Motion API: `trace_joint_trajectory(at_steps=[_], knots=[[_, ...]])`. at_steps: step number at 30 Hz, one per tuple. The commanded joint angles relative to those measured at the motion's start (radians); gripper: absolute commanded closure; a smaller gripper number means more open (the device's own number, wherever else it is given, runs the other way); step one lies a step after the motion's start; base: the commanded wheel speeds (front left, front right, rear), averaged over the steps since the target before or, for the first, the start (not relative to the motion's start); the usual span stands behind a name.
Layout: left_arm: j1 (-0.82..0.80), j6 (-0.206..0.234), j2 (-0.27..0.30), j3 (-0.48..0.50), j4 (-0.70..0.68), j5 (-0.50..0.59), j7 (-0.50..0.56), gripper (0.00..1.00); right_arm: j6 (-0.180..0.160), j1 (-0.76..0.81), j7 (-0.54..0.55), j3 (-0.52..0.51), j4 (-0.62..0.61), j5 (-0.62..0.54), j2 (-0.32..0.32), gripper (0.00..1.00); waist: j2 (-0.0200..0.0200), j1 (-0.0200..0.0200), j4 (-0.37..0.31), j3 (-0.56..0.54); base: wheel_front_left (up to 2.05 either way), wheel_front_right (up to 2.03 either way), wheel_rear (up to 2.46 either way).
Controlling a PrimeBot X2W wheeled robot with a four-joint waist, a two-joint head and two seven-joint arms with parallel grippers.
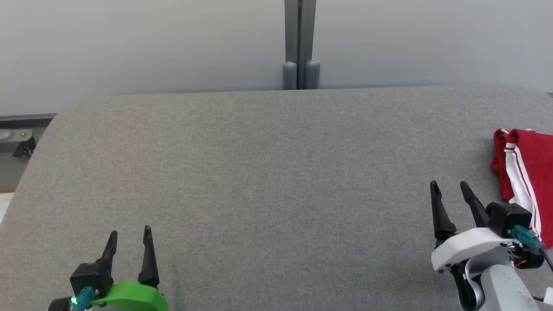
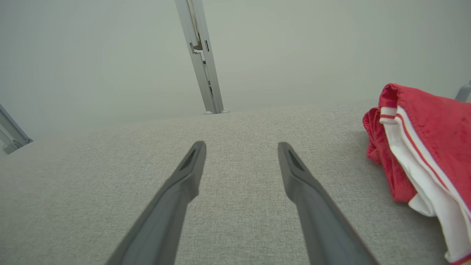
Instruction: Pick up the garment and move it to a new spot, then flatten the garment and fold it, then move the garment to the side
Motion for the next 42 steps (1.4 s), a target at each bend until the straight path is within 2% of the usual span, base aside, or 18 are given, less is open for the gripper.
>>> trace_joint_trajectory(at_steps=[1, 3, 4, 8, 23, 42], knots=[[0.013, -0.003, 0.002, -0.005, 0.000, -0.009, 0.000, 0.00, -0.002, 0.015, -0.004, 0.003, 0.004, -0.004, -0.004, 0.00, 0.0000, 0.0000, 0.000, -0.004, 0.00, 0.00, 0.00], [0.016, -0.003, 0.002, -0.013, 0.004, -0.015, 0.000, 0.00, -0.002, 0.014, -0.004, 0.006, 0.005, 0.002, -0.004, 0.00, 0.0000, 0.0000, -0.003, -0.006, 0.00, 0.00, 0.00], [0.001, 0.000, 0.000, -0.017, 0.005, -0.010, 0.000, 1.00, 0.000, 0.000, 0.000, 0.005, 0.003, 0.001, 0.000, 1.00, 0.0000, 0.0000, -0.003, -0.006, 0.00, 0.00, 0.00], [0.004, 0.000, -0.007, -0.017, 0.037, -0.018, 0.004, 1.00, 0.000, 0.017, 0.006, 0.001, 0.031, 0.011, 0.008, 1.00, 0.0000, 0.0000, -0.003, -0.006, 0.00, 0.00, 0.00], [-0.016, 0.001, -0.005, 0.001, 0.002, -0.297, 0.080, 1.00, 0.000, 0.029, 0.082, -0.002, -0.013, 0.288, 0.006, 1.00, 0.0000, 0.0000, -0.008, -0.004, 0.00, 0.00, 0.00], [-0.030, 0.010, -0.003, 0.017, -0.048, -0.585, 0.153, 1.00, 0.000, 0.047, 0.154, -0.001, -0.063, 0.573, 0.003, 1.00, 0.0000, 0.0000, -0.014, -0.001, 0.00, 0.00, 0.00]])
